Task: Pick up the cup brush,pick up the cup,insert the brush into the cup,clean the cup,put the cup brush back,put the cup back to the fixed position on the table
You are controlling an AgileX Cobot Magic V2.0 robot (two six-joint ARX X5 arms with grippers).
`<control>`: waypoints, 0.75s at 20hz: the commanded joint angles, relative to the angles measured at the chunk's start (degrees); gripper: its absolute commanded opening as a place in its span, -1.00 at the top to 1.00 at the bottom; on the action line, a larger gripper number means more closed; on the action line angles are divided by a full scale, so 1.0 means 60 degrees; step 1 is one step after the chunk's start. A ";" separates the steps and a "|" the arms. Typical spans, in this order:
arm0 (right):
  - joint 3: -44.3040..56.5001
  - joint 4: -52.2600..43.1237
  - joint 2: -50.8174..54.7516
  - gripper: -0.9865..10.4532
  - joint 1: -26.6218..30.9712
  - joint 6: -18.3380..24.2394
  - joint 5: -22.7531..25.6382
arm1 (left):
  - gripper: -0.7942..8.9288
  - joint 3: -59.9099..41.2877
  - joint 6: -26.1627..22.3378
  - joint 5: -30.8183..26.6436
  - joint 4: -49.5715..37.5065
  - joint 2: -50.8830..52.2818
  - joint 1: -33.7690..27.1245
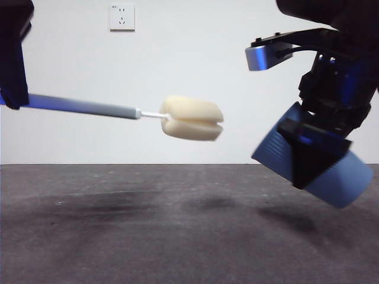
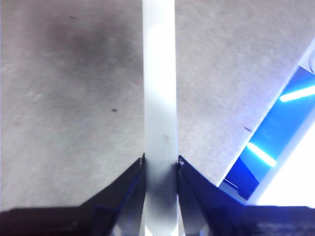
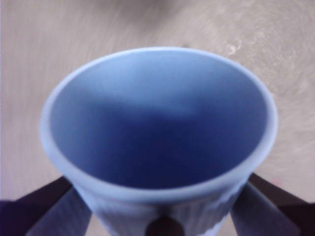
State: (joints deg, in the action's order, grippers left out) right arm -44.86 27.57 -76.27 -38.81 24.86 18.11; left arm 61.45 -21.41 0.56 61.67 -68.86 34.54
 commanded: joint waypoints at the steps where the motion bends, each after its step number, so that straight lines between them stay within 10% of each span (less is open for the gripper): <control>1: -0.0109 0.0382 -0.0036 0.86 -0.0306 0.1599 0.0747 | 0.85 -0.0029 -0.0262 0.0459 -0.0040 -0.0226 0.0073; 15: -0.0109 0.0692 -0.0138 0.86 -0.1810 0.3701 0.2320 | 0.85 -0.0029 0.0113 0.0998 -0.0251 -0.0772 0.1526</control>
State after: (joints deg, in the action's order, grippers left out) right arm -45.32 31.94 -76.49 -48.93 45.87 31.73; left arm 61.45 -21.74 6.20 60.75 -72.95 43.38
